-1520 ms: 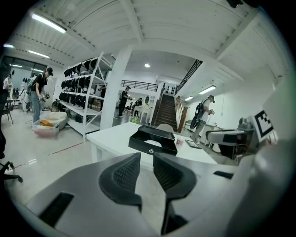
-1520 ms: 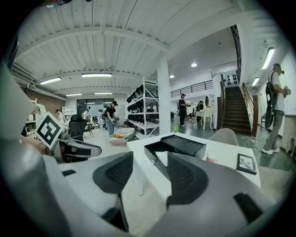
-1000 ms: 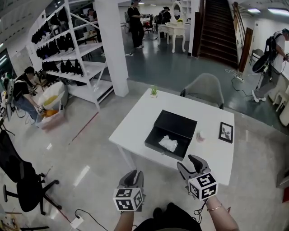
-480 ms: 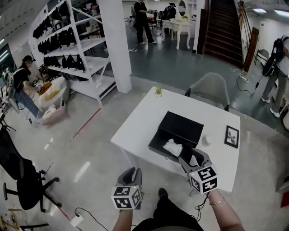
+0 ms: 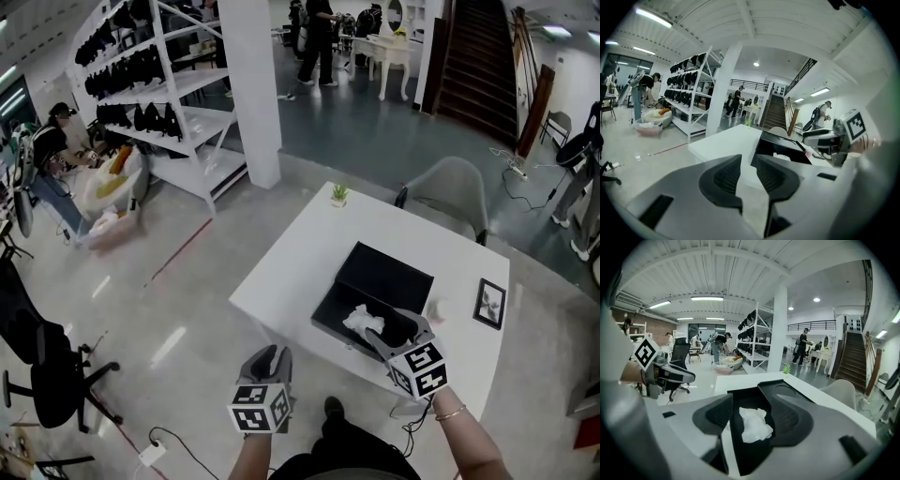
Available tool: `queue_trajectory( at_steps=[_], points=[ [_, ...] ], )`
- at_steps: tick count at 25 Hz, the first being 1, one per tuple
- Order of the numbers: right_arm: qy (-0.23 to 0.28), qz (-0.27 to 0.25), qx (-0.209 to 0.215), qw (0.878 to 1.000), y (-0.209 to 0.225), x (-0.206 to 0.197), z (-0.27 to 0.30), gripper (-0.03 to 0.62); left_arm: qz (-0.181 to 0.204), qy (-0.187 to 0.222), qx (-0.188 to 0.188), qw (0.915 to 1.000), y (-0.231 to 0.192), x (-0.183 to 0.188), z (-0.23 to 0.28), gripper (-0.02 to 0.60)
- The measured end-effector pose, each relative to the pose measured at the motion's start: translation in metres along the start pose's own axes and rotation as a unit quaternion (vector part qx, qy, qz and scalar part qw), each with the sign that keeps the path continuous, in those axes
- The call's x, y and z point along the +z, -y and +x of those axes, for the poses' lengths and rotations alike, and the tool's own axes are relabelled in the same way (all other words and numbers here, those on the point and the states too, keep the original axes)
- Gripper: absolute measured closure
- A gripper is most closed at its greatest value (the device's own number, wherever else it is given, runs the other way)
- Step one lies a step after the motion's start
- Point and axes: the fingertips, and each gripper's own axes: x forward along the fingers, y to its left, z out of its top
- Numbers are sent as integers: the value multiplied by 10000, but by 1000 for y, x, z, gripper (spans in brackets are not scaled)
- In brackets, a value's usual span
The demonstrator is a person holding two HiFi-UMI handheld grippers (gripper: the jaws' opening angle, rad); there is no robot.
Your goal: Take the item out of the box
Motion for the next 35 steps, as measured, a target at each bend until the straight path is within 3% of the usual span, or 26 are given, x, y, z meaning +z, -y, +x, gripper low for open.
queue_trajectory(
  at_steps=[13,23,35],
  points=[
    [-949,-952,782,9878,-2,-31,59,333,-196,-71,268,9994,-17,8,29,499],
    [-1807,-1467,1292,9639,-9,-68,83,333,-354,-128,450,9983,-27,4,38,499],
    [-2527,-1538,1357,9455,-6,-91,96,333,-496,-171,534,9972,-30,3,43,499]
  ],
)
